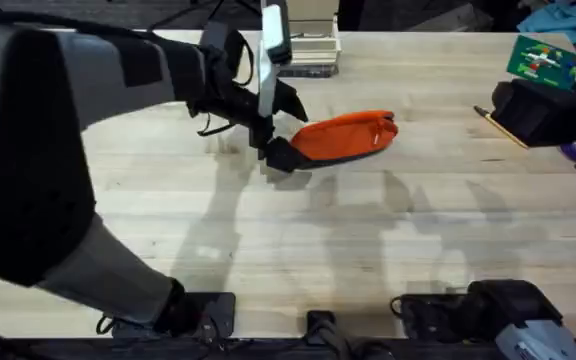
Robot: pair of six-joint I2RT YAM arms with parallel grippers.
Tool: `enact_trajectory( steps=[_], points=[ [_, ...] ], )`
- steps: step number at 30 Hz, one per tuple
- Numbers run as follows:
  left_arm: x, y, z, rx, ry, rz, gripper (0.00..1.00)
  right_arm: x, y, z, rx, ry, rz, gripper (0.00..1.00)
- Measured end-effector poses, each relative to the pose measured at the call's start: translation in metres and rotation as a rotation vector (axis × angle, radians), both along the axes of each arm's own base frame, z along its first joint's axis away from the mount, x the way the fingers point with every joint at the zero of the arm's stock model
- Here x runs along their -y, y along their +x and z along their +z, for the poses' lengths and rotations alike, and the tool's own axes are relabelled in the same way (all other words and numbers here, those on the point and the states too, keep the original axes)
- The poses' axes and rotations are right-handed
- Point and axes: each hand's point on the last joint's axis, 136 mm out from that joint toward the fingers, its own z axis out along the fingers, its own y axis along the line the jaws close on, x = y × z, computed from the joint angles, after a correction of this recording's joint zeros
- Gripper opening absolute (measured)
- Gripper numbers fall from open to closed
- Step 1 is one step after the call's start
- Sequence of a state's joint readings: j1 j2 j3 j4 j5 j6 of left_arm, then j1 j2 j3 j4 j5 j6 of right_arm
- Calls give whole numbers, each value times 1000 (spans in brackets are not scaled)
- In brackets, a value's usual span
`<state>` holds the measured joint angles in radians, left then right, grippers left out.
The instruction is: Unzip the bag, pick up the pens from the table one at a time and place them inside, then zip the bag closed.
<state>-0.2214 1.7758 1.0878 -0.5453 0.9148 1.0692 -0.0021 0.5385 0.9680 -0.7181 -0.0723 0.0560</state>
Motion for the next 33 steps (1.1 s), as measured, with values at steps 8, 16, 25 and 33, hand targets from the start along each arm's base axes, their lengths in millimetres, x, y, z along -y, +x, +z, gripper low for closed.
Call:
enact_trajectory(
  steps=[8,16,25,33],
  points=[
    [3,-2,-5,-11,6,-10,993,0,0,0,0,0,0,997],
    [3,-2,-5,-11,6,-10,993,0,0,-1,-3,0,0,998],
    [3,-1,-4,-4,5,-10,780,0,-2,-5,-23,0,0,998],
    [3,2,-5,16,15,-10,52,0,-2,-6,-25,0,0,998]
  ],
)
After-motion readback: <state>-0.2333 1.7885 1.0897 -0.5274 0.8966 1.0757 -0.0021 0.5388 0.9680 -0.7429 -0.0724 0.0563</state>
